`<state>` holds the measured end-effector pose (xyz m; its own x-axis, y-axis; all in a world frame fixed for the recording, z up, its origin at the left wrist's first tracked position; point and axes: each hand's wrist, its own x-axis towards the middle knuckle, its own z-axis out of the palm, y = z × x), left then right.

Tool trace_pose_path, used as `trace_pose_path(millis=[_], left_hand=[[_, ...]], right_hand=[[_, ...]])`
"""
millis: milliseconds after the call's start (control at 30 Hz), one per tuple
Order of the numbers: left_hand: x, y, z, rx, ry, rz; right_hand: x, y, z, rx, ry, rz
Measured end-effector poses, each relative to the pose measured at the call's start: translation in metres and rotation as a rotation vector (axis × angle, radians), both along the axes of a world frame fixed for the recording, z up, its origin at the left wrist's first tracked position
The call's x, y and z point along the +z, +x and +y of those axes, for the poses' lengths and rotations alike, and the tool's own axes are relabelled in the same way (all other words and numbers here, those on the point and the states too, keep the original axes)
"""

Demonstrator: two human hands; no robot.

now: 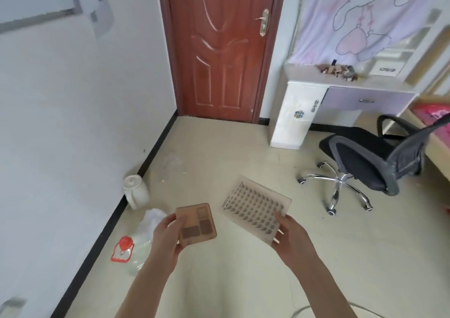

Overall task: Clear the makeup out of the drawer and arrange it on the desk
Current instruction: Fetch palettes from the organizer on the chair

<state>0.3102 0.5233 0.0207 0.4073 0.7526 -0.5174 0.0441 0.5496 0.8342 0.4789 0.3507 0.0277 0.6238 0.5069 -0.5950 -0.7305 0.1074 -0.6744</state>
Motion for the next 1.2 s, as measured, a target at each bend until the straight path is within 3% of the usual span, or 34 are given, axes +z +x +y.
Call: trace_pose_path(millis=[200,367,800,1200], left_hand=[[-0.012,0.139,0.048,-0.121,-0.012,0.014],[-0.011,0.27,0.084,-0.081,-0.016,0.038],[-0.025,0.563,0.154,-0.242,-0.061,0.024],[-0.025,0.873,0.288,-0.37,-0.093,0.0]], right_hand=[[-0.01,0.126,0.034,-0.138,-0.019,0.018],[-0.007,0.255,0.068,-0.145,-0.014,0.039],[-0.005,0.533,0.123,-0.256,0.055,0.061],[-0.005,0.805,0.233,-0.459,0.064,0.057]])
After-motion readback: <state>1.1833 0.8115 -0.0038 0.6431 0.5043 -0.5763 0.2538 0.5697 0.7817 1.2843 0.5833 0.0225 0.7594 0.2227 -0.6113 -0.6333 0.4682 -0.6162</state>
